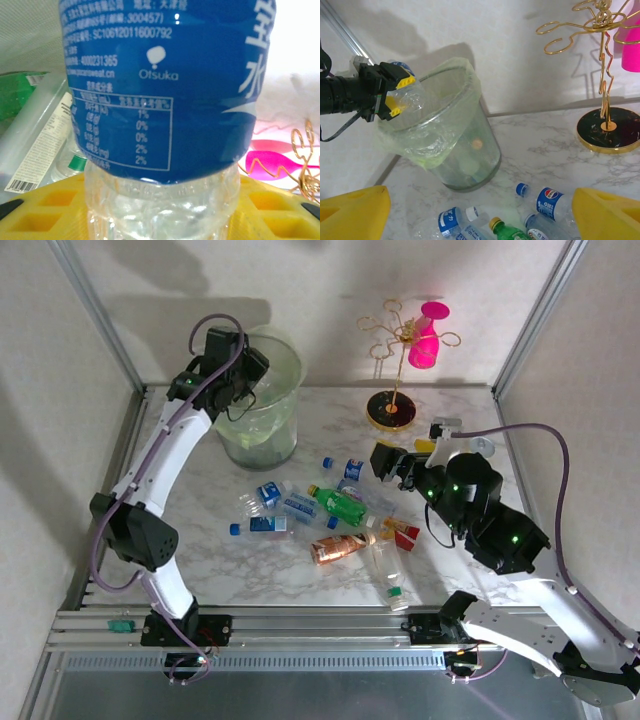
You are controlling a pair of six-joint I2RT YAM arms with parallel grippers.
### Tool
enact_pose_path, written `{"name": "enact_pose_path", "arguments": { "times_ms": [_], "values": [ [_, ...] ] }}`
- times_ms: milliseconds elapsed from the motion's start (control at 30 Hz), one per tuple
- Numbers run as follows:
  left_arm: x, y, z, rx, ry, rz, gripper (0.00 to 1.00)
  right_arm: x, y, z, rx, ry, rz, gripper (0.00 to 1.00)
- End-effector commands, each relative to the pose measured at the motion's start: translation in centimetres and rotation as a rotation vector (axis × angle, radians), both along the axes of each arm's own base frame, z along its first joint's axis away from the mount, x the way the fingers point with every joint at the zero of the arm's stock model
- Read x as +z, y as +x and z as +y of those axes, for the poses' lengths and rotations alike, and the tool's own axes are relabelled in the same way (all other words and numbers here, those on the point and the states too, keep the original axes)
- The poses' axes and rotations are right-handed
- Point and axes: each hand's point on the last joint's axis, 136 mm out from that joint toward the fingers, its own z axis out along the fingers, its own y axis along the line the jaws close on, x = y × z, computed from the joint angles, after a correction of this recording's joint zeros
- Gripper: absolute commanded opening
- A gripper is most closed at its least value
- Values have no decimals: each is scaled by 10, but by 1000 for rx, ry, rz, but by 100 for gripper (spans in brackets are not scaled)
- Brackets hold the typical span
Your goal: Put the plastic bottles in the bin
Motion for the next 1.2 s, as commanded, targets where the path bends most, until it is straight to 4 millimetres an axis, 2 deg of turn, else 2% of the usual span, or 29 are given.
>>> {"name": "enact_pose_path", "arguments": {
  "times_ms": [0, 200, 367, 467, 567, 633, 700, 767, 933, 1167],
  "values": [
    [-28, -3, 18, 92, 48, 113, 36, -6, 4, -6, -43, -11, 7, 94],
    [-73, -4, 38, 169, 113, 264, 34, -26, 8, 6, -19, -8, 58, 94],
    [-97, -1, 39, 168, 157, 339, 34, -46, 14, 11, -31, -26, 109, 94],
    [-109, 2, 40, 164, 166, 375, 42, -54, 16, 13, -38, -37, 129, 94],
    [-111, 5, 39, 160, 168, 385, 51, -55, 18, 14, -37, -40, 131, 94],
    [-108, 6, 39, 158, 165, 382, 61, -54, 18, 15, -34, -43, 128, 94],
    [-100, 6, 39, 156, 161, 365, 79, -52, 17, 15, -31, -42, 124, 94],
    [-91, 6, 41, 165, 165, 346, 85, -51, 17, 15, -28, -43, 121, 94],
    [-61, 5, 48, 189, 161, 276, 92, -48, 18, 16, -24, -44, 117, 94],
    [-20, 2, 45, 161, 142, 164, 91, -42, 17, 18, -11, -51, 113, 94]
  ]
}}
